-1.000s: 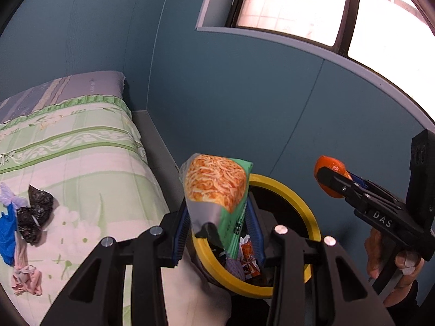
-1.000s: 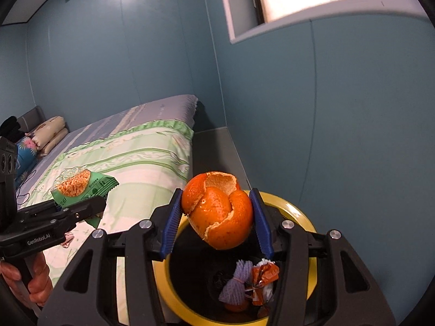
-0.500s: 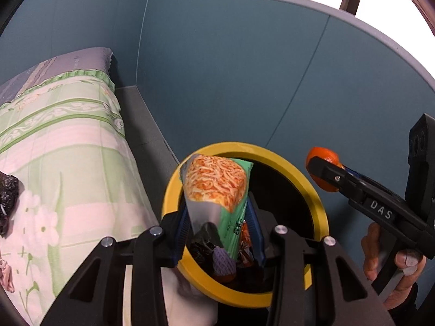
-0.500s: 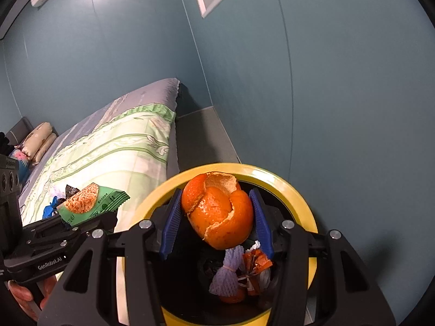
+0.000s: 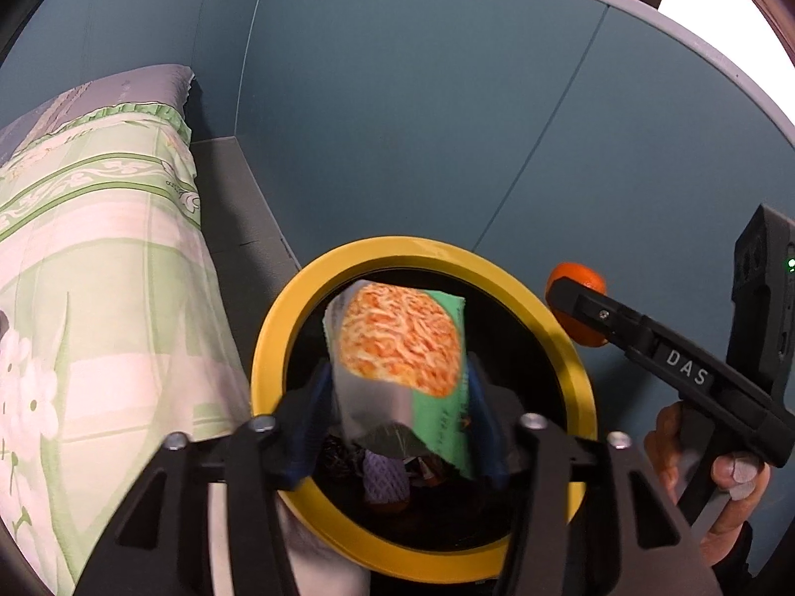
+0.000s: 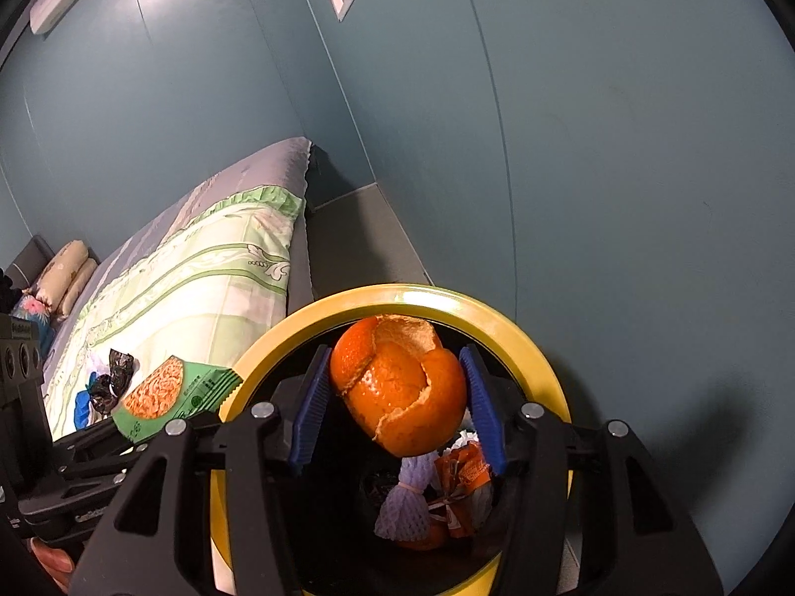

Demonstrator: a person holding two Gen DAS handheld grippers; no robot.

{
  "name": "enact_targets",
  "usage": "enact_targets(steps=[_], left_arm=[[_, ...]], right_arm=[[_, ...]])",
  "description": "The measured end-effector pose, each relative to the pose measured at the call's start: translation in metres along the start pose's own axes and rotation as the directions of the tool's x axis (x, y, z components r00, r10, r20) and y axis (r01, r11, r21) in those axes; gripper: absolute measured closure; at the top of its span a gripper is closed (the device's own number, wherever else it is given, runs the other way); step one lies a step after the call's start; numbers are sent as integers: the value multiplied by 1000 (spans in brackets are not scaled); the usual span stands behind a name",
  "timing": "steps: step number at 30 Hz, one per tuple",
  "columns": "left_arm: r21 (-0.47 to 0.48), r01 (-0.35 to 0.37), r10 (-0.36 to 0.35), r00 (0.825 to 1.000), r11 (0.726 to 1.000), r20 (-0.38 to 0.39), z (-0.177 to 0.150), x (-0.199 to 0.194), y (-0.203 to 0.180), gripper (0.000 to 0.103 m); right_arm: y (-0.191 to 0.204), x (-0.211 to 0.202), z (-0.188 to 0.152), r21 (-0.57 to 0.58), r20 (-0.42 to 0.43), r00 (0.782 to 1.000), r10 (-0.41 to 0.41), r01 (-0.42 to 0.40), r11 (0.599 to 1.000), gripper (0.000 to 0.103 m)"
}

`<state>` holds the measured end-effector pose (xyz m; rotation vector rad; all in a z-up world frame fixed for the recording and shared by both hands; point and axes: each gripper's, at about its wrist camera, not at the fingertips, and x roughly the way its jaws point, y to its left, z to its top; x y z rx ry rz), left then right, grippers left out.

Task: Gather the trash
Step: 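Open both tools to drop the peel and packet into the bin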

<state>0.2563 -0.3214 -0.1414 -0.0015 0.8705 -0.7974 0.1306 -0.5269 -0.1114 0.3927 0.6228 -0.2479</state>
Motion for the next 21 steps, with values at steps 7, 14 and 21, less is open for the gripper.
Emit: enact_targets(steps=[7, 14, 21], left_arm=[[-41, 13, -12, 999, 999, 33, 0, -11, 9, 30], [-40, 9, -7, 998, 999, 55, -1, -26, 12, 21], [-60, -10, 16, 995, 998, 96, 1, -49, 26, 20]], right_arm=[[-10, -12, 6, 31, 29, 1000, 1, -2, 1000, 44], [-8, -23, 8, 29, 45, 999, -2, 0, 1000, 44], [3, -36, 9, 4, 60, 998, 5, -6, 1000, 43]])
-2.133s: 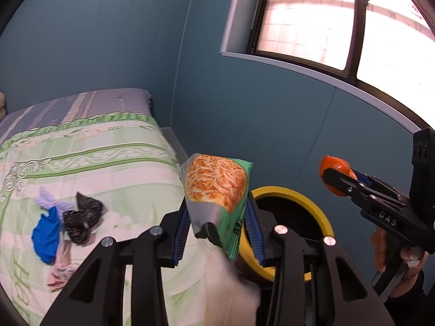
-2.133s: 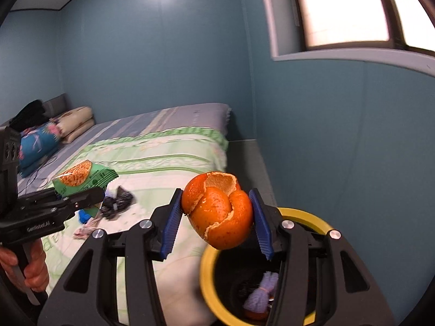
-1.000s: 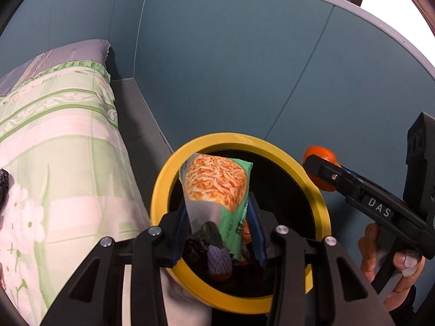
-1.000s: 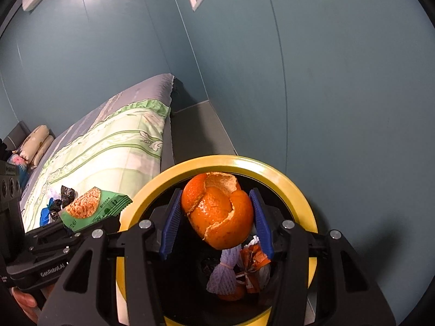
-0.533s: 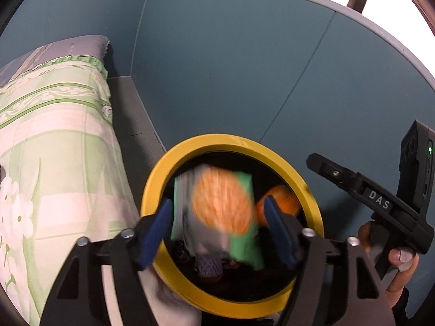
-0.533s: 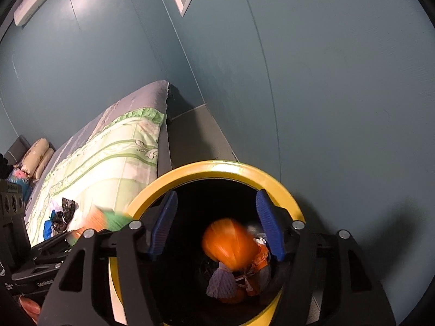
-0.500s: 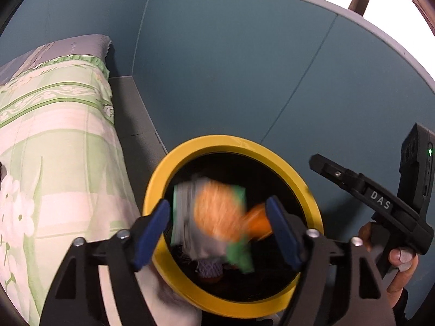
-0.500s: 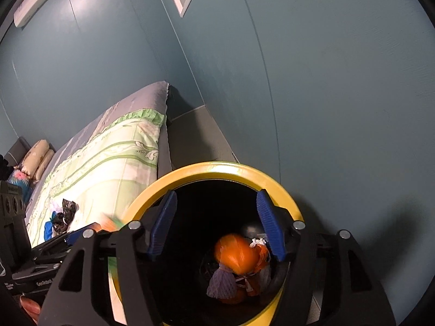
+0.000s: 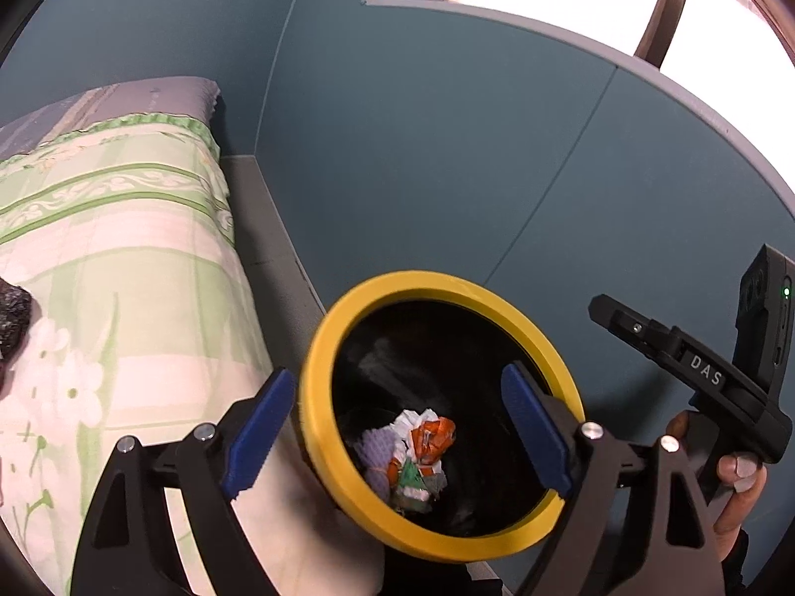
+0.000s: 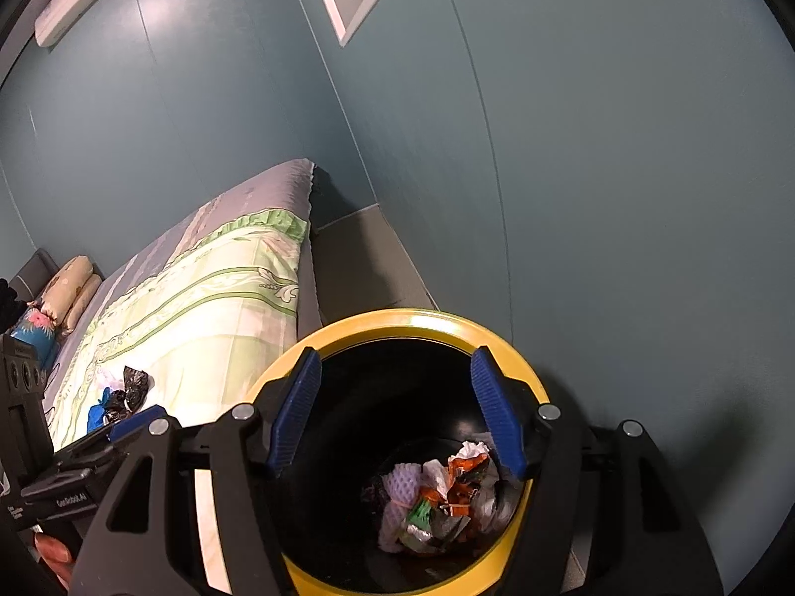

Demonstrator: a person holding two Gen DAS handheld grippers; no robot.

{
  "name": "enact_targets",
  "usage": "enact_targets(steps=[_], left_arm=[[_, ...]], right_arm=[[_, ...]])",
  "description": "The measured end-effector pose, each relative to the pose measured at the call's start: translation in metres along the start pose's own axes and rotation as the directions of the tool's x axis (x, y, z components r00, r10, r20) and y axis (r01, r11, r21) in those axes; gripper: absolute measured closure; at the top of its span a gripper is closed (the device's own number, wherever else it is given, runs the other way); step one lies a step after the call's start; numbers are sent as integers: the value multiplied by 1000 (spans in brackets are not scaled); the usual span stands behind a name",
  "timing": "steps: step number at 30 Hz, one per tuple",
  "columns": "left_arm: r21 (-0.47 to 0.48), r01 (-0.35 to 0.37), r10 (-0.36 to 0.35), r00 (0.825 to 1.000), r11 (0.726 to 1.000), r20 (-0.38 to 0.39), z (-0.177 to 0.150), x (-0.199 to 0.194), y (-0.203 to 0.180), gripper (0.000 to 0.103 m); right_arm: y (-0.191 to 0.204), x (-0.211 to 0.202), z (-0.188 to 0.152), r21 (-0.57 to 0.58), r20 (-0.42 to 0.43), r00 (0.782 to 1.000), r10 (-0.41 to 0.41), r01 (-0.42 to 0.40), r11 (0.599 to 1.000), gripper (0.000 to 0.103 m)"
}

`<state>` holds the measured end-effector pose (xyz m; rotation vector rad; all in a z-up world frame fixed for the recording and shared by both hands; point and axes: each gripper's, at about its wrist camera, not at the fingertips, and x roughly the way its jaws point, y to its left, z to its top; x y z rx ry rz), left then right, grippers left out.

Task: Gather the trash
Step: 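Open both tools to drop the peel and packet into the bin, then move both open tools back over the black bags and blue glove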

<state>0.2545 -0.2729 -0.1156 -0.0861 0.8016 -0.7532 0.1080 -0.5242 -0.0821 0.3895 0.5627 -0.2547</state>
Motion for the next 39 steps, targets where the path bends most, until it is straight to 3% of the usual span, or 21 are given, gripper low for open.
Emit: enact_targets(steps=[10, 18, 28, 39], left_arm=[[-39, -59, 62, 995, 997, 81, 11, -50, 41, 15], [-86, -139, 150, 979, 987, 139, 17, -94, 83, 11], [-162, -263, 292, 937, 951, 194, 14, -155, 150, 10], [-276, -364, 419, 891, 890, 174, -3, -198, 235, 10]], right_arm=[[37, -16, 8, -51, 29, 999, 36, -34, 998, 39], [83, -20, 10, -116, 35, 994, 102, -97, 988, 38], [161, -8, 9, -221, 5, 979, 205, -199, 955, 38], [252, 24, -3, -288, -79, 950, 301, -311, 906, 38]])
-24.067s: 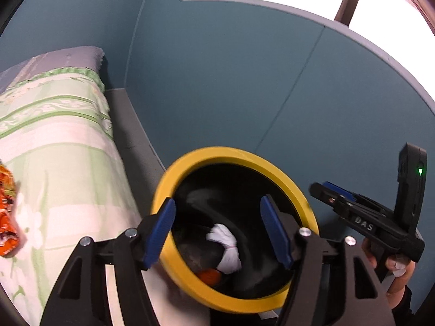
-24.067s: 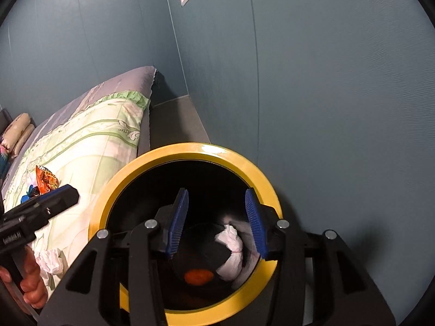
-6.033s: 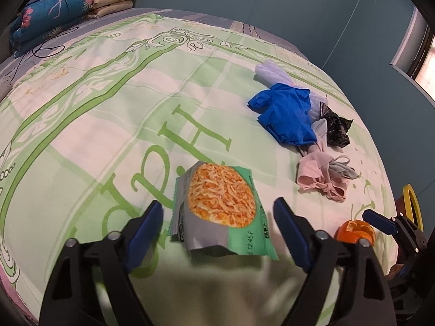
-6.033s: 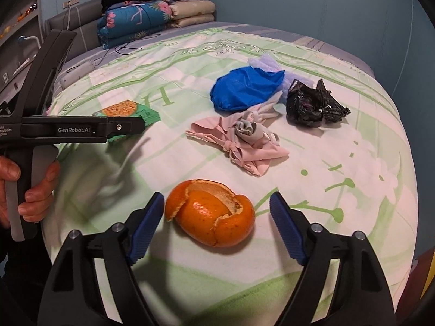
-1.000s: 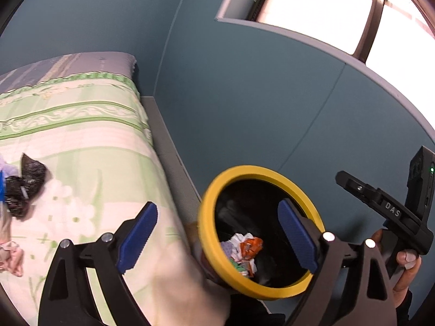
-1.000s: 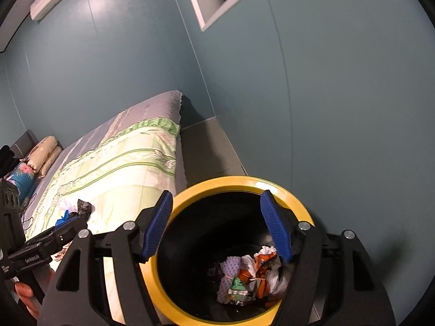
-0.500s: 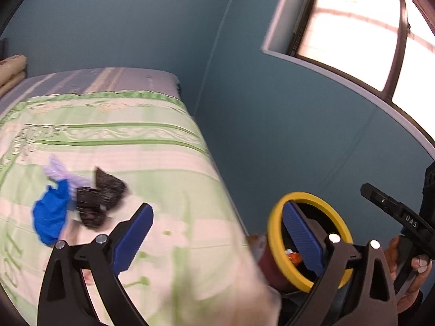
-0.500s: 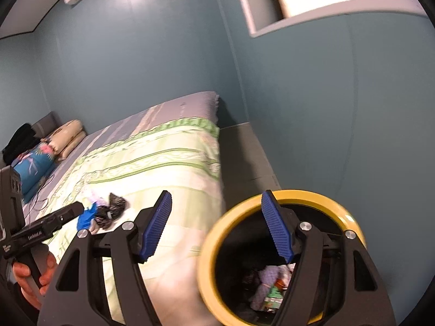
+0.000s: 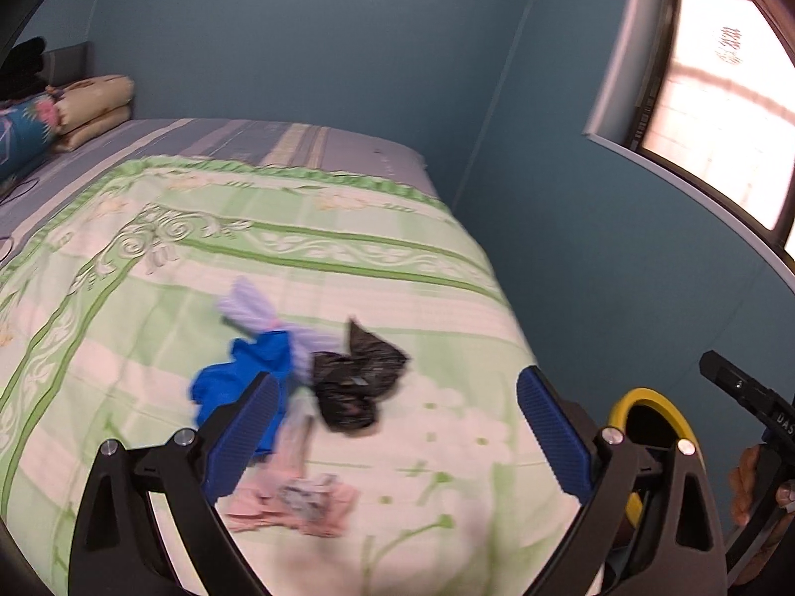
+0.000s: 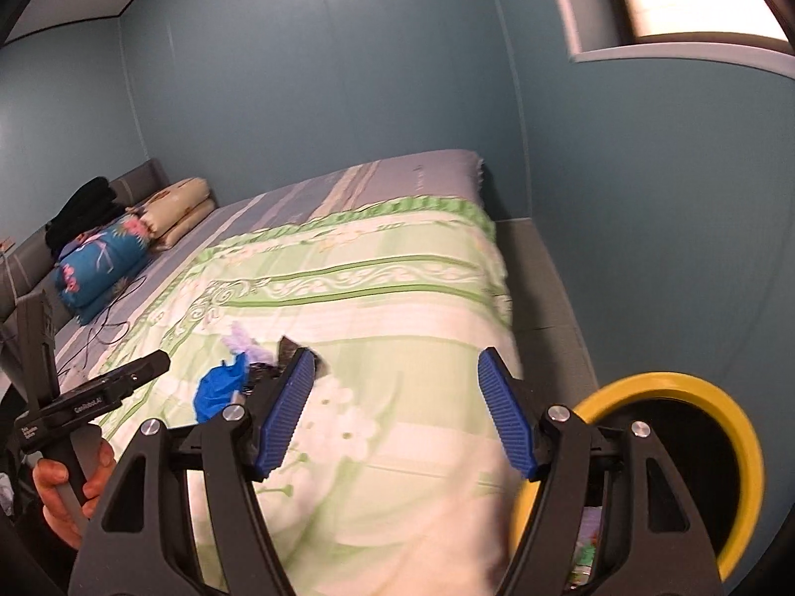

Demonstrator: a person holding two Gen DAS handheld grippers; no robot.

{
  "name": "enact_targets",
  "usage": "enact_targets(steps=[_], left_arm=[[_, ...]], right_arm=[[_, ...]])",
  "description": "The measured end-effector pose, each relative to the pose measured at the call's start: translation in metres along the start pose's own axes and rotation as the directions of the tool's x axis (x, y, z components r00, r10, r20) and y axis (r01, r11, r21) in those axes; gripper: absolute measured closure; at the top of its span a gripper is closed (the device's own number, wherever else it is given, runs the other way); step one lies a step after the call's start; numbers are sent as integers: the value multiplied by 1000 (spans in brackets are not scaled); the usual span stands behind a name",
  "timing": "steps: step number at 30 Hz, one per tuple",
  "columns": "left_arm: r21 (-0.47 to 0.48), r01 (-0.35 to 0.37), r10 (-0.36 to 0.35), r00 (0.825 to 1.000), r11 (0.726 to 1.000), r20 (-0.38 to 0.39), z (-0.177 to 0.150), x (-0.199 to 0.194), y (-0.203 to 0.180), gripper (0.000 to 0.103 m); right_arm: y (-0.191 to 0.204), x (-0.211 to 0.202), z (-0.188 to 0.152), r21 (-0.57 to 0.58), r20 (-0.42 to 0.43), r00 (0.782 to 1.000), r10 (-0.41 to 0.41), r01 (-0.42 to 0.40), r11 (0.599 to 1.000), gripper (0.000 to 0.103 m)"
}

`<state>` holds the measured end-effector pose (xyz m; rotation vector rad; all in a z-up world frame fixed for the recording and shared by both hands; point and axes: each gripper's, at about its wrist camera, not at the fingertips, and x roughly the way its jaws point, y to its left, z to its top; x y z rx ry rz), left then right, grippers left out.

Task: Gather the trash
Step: 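Move both open tools back over the black bags and blue glove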

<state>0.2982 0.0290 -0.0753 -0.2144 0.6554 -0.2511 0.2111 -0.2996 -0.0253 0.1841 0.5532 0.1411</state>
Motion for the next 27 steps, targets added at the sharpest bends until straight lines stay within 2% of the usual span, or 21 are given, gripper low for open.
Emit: enact_targets(steps=[9, 15, 27], left_arm=[[-84, -65, 61, 997, 994, -41, -7, 24, 67, 10], [-125, -101, 90, 992, 987, -86, -16, 47, 105, 10], [-169, -138, 112, 981, 976, -156, -26, 88, 145, 10]], right_arm=[[56, 65, 0, -53, -82, 995, 59, -64, 997, 38], [78, 110, -5, -71, -140, 987, 84, -95, 993, 38], [106, 202, -23, -37, -287, 951, 118, -134, 990, 38]])
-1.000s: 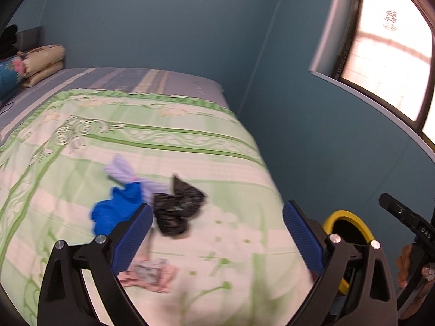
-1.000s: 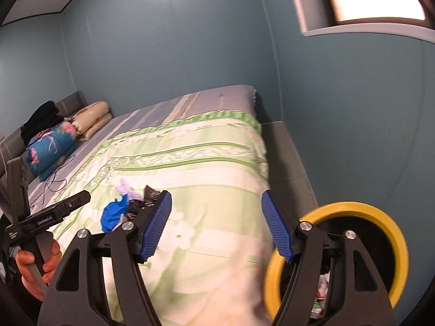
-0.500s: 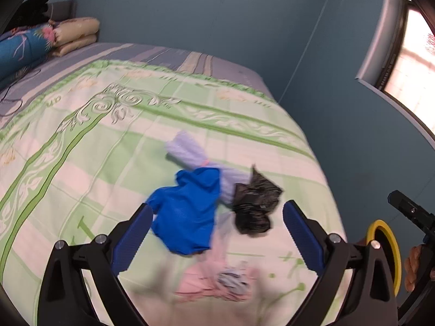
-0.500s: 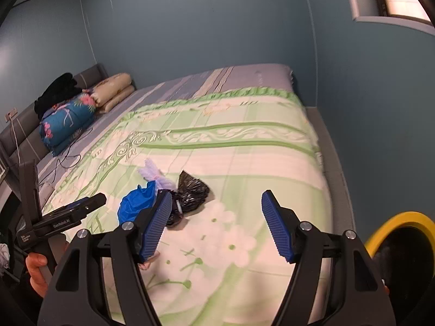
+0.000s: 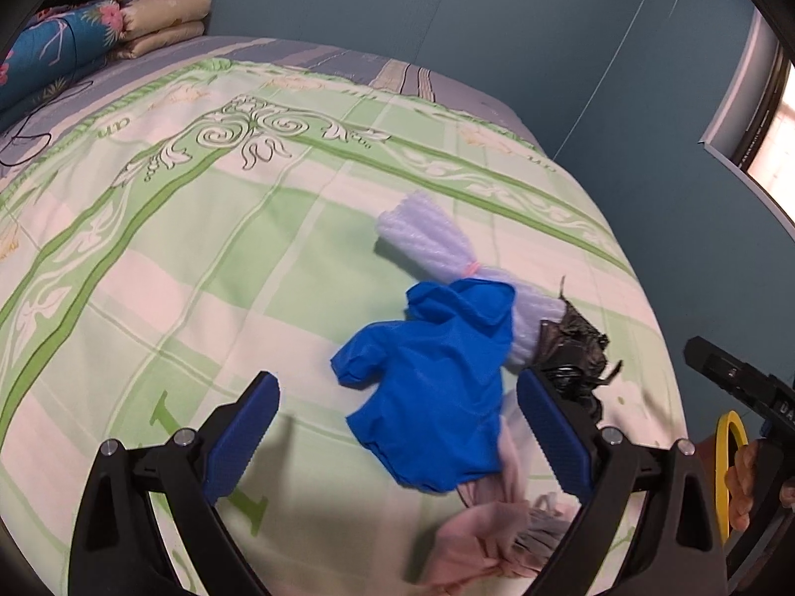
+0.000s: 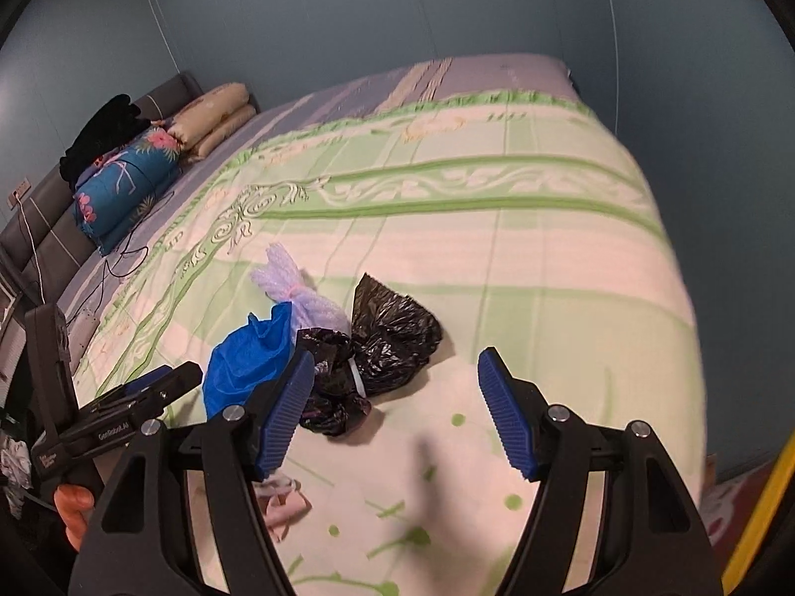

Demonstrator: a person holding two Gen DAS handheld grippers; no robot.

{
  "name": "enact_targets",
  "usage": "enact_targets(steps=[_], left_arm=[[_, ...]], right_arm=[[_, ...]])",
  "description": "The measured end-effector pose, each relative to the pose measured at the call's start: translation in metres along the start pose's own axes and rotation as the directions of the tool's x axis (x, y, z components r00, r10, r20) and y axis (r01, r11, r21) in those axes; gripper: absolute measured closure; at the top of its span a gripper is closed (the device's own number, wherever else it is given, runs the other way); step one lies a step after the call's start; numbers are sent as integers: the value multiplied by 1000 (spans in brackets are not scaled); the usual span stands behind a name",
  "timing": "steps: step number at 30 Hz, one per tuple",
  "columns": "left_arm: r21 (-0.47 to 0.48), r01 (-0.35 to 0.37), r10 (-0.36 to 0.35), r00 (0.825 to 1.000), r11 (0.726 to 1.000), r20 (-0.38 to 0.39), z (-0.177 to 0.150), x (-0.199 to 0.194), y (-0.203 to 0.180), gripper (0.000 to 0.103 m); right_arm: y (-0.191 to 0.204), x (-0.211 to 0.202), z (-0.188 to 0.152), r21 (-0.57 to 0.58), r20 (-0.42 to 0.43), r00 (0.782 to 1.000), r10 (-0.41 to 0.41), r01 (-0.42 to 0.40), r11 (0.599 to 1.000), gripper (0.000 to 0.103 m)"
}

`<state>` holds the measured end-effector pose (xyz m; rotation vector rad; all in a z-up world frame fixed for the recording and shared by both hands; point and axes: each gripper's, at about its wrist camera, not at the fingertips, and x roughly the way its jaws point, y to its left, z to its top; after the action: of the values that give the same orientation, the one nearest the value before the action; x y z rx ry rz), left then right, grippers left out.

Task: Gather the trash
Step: 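Move both open tools back over the black bags and blue glove, then grasp the black plastic bag with the right tool while the left tool grasps the blue glove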

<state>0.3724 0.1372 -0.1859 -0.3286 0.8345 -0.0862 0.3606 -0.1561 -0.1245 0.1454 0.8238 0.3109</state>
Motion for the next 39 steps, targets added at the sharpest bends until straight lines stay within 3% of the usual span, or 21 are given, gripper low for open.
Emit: enact_targets(steps=[19, 25, 33, 39], left_arm=[[-8, -21, 20, 998, 1000, -64, -6, 40, 7, 12], [7, -59, 59, 996, 998, -72, -7, 44, 8, 29], [16, -60, 61, 995, 998, -76, -7, 44, 6, 69], [-9, -50, 49, 994, 999, -98, -6, 40, 9, 82]], right_arm=[[5, 92, 9, 8, -139, 988, -65, 67, 998, 39], [8, 101, 2, -15, -156, 984, -81, 80, 997, 51], [15, 103, -1, -45, -163, 982, -91, 85, 995, 73], [16, 89, -2, -53, -141, 985, -95, 88, 995, 80]])
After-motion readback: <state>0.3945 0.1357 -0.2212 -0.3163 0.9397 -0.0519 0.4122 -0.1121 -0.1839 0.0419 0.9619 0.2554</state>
